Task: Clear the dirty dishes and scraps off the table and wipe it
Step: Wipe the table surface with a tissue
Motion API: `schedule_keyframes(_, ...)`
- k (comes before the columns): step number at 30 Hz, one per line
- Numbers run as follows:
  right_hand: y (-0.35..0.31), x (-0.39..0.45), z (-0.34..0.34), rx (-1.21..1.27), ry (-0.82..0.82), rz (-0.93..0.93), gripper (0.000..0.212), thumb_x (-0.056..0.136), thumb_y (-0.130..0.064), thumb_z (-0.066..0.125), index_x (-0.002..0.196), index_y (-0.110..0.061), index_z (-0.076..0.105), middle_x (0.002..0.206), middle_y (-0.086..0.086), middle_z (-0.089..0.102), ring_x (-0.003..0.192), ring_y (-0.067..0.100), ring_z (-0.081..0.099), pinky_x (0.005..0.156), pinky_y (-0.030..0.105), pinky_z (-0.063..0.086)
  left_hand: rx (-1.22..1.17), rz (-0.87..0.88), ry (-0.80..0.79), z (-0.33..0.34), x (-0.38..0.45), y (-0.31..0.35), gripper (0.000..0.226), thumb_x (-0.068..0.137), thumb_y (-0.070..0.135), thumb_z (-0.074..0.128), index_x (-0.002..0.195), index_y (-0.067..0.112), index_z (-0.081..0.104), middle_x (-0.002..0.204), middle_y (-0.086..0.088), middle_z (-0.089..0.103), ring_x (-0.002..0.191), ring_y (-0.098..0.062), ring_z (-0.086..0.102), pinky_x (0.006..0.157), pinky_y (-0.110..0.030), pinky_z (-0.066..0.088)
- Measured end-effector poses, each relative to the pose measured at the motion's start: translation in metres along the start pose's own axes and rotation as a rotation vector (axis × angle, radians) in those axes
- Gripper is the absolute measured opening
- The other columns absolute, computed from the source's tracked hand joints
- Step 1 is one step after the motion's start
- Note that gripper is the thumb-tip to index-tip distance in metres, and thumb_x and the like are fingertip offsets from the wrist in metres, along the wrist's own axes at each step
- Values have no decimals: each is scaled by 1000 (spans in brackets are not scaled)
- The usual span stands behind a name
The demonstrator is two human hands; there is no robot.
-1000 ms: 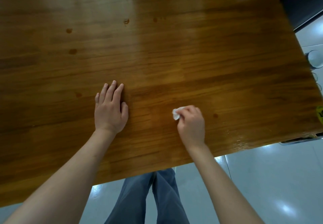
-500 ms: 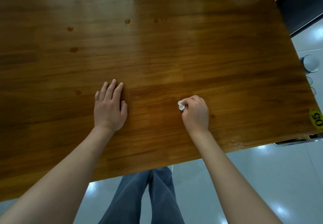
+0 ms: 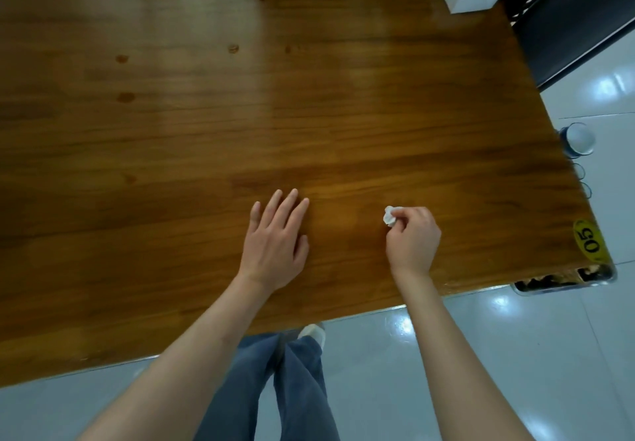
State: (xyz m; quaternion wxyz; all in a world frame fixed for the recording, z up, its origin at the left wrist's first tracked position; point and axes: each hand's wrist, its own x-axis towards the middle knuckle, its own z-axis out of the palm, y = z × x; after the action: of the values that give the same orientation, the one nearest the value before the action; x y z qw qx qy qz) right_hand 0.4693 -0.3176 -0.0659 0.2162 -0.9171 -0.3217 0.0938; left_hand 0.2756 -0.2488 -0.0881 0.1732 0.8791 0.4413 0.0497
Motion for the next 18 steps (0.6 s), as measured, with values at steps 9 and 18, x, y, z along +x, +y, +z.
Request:
schedule_keyframes(9,24,-2,-15,-7,-109,-172,21,84,7,54,93,-1,70,96,13,67,91,27,60,73,25,43,12,-15,25,7,1,-1,53,91,35,39,142,20,37,148,-5,39,140,-27,27,113,-45,11)
schedule_keyframes(18,9,-24,-6,16,-213,-391,17,82,6,59,90,-2,70,92,11,67,87,24,58,67,22,41,-33,-45,58,3,-1,2,54,90,32,39,142,17,35,146,-5,41,139,-27,30,112,-45,12)
